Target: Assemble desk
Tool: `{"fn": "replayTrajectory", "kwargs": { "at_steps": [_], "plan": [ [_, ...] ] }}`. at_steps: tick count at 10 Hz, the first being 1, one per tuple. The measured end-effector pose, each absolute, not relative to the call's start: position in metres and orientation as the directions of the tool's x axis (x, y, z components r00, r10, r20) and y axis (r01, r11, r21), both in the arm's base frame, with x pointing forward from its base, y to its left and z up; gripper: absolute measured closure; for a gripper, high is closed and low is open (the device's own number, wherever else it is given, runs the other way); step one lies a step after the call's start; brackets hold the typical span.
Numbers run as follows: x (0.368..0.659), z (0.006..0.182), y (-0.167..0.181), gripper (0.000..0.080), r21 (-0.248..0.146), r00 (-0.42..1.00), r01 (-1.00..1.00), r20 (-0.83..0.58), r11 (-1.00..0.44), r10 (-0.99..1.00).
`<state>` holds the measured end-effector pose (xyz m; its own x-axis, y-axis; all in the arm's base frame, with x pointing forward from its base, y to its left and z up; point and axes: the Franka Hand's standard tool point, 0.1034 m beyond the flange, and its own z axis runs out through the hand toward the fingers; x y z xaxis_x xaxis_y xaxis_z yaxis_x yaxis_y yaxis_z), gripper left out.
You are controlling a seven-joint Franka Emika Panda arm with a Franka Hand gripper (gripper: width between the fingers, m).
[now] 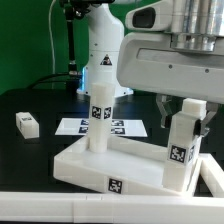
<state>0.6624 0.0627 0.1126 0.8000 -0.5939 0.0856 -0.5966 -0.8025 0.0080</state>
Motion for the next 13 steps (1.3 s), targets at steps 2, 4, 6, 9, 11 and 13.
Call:
{"fn": "replayTrajectory", "kwargs": {
  "at_steps": [2, 4, 6, 9, 11, 13],
  "plan": [
    [0.662, 0.112, 0.057, 0.0419, 0.014, 0.781, -0.622, 0.088, -0.783, -0.619],
    [0.662, 0.113, 0.058, 0.0232, 0.011, 0.782, -0.620, 0.088, -0.785, -0.617],
    [0.646, 0.143, 0.055, 0.0165, -0.010, 0.837, -0.542, 0.082, -0.840, -0.541],
    [0.628, 0.182, -0.011, 0.0150, -0.024, 0.902, -0.421, 0.093, -0.907, -0.421],
    [0.629, 0.175, -0.054, 0.0150, -0.004, 0.908, -0.407, 0.107, -0.913, -0.406],
    [0.629, 0.174, -0.047, 0.0150, -0.005, 0.911, -0.401, 0.104, -0.916, -0.399]
  ]
}}
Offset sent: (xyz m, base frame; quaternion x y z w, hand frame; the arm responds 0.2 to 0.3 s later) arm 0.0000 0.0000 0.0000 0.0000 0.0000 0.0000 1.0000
